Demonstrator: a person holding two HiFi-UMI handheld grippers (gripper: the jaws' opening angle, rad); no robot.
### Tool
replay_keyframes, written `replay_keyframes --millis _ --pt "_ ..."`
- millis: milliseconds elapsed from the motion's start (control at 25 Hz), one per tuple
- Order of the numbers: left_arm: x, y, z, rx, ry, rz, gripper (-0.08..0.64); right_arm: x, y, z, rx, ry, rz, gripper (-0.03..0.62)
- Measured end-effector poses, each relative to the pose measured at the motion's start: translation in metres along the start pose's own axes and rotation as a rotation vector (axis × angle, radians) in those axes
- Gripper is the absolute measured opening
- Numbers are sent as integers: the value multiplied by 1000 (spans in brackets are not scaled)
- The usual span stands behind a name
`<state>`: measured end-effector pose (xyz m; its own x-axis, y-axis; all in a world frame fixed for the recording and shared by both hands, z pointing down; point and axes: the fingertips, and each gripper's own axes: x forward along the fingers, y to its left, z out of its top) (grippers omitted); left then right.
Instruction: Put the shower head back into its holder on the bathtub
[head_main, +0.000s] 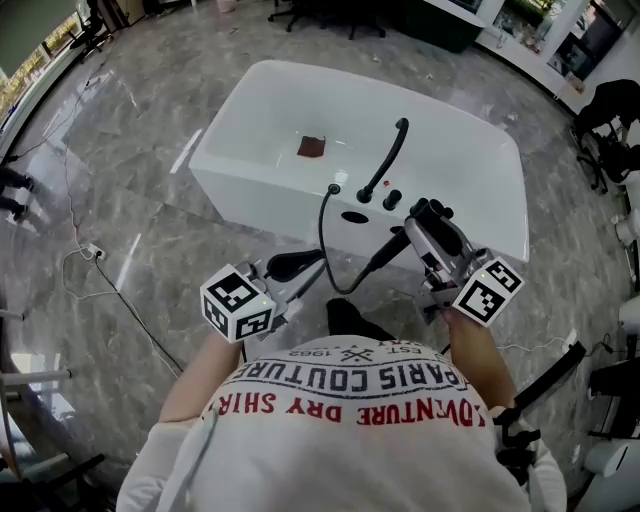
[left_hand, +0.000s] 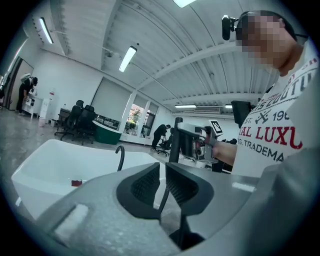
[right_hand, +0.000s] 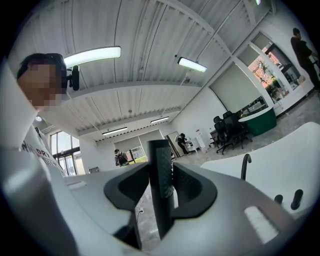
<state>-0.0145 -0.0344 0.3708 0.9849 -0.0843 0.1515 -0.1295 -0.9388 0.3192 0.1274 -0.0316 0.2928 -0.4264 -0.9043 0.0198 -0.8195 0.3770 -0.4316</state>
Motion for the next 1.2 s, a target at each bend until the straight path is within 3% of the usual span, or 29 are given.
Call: replay_keyframes --millis 240,480,840,1000,1200 --pt "20 29 -24 -35 94 7 97 36 -22 7 28 25 40 147" --pt "54 59 -98 -82 280 -22 171 62 -41 14 72 33 68 147" --pt "111 91 -197 -47 476 -27 173 83 -56 35 76 38 102 147" --pt "133 98 -234 -68 565 -41 186 92 -66 45 82 50 114 147" --pt "155 112 -258 -61 584 -1 187 102 -71 49 76 64 128 147"
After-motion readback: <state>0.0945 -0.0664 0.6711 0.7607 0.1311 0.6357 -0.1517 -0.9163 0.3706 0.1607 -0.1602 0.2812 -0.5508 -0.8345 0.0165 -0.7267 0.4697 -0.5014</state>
